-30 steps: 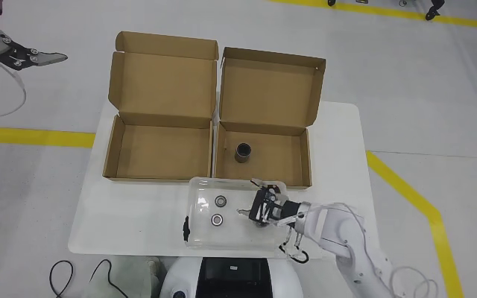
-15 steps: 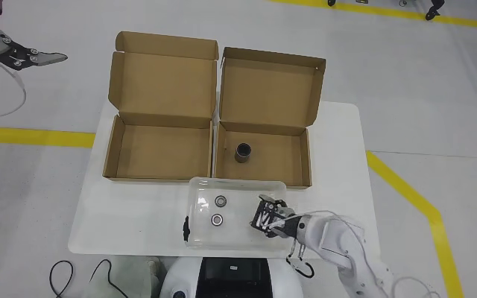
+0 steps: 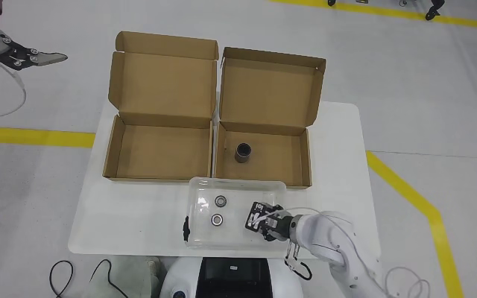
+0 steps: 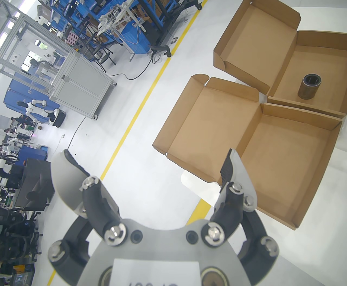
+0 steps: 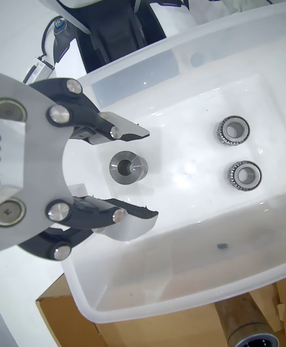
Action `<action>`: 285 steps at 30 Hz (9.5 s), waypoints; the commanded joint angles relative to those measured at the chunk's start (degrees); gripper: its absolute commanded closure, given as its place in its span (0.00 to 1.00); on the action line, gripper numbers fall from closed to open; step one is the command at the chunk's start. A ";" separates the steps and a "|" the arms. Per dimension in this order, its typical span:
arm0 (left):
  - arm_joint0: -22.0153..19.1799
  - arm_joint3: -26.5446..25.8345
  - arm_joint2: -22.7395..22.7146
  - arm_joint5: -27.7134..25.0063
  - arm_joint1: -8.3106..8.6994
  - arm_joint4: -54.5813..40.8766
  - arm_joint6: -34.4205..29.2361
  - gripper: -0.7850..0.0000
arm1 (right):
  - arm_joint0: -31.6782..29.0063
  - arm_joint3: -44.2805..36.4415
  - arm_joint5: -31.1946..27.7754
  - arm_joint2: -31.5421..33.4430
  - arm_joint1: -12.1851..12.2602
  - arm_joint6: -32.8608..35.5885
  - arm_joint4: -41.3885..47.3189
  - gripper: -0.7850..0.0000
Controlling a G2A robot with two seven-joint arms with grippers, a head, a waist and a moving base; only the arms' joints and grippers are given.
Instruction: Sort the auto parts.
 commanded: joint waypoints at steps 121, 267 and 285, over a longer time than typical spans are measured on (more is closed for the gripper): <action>0.00 0.00 0.00 0.00 0.00 0.00 0.00 0.00 | 26.57 -0.97 -8.36 -1.61 -4.38 -58.89 16.97 1.00; 0.00 0.00 0.00 0.00 0.00 0.00 0.00 0.00 | 11.67 3.97 1.34 -9.93 -3.14 -17.85 3.48 0.55; 0.00 0.00 0.00 0.00 0.00 0.00 0.00 0.00 | 11.14 5.14 0.81 -10.85 -3.08 -21.70 2.75 0.57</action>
